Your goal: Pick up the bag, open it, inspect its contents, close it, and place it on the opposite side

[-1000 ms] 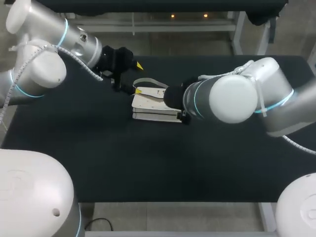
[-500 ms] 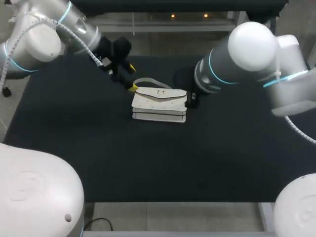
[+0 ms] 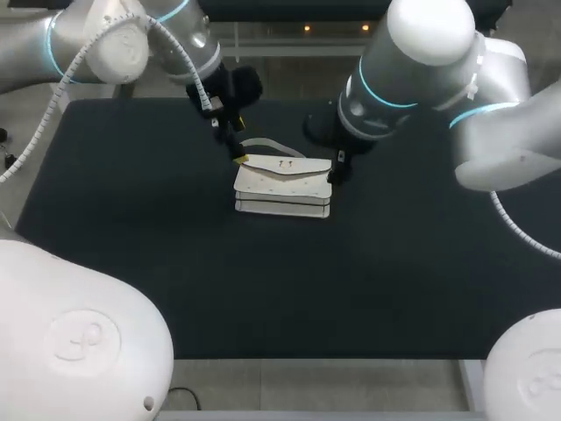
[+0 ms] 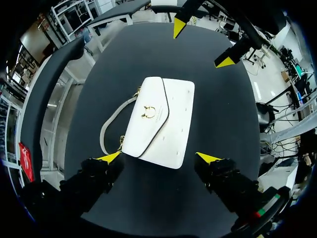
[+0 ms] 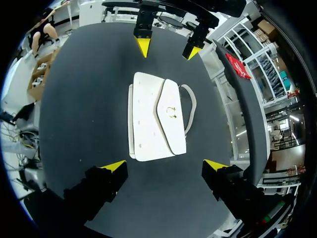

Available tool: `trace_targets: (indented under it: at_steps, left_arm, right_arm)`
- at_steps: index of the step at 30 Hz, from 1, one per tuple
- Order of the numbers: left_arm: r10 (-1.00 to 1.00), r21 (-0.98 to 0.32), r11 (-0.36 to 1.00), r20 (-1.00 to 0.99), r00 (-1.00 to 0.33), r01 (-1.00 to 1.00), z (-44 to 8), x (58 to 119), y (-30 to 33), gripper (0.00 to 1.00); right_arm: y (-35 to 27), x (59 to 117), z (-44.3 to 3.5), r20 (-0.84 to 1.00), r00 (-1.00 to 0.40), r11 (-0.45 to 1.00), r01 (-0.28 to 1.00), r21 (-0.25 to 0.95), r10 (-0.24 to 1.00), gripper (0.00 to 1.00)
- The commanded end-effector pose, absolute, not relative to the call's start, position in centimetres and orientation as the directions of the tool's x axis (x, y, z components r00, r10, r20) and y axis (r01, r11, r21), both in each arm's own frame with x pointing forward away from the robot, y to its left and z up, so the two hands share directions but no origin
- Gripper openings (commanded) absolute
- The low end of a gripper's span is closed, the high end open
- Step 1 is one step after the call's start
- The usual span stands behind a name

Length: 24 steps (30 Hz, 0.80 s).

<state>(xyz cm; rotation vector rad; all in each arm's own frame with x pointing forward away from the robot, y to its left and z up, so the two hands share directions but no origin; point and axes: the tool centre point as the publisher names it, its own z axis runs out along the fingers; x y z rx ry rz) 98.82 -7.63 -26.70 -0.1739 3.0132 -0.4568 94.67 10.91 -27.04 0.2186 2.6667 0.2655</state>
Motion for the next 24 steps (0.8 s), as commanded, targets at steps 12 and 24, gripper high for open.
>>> trace_targets:
  at_steps: [12,24]
  left_arm:
    - [-0.609,-0.265,0.631,0.413,-0.677,-0.729,-25.4,98.8,-6.2,1.00]
    - [-0.866,-0.082,0.188,0.457,-0.204,-0.979,-26.9,96.2,-6.7,1.00]
  right_arm:
    - [10.3,97.3,-26.5,-0.072,-0.740,0.743,0.664,0.083,0.669,1.00]
    - [8.7,95.4,-26.9,0.153,-0.550,0.535,0.835,0.130,0.821,1.00]
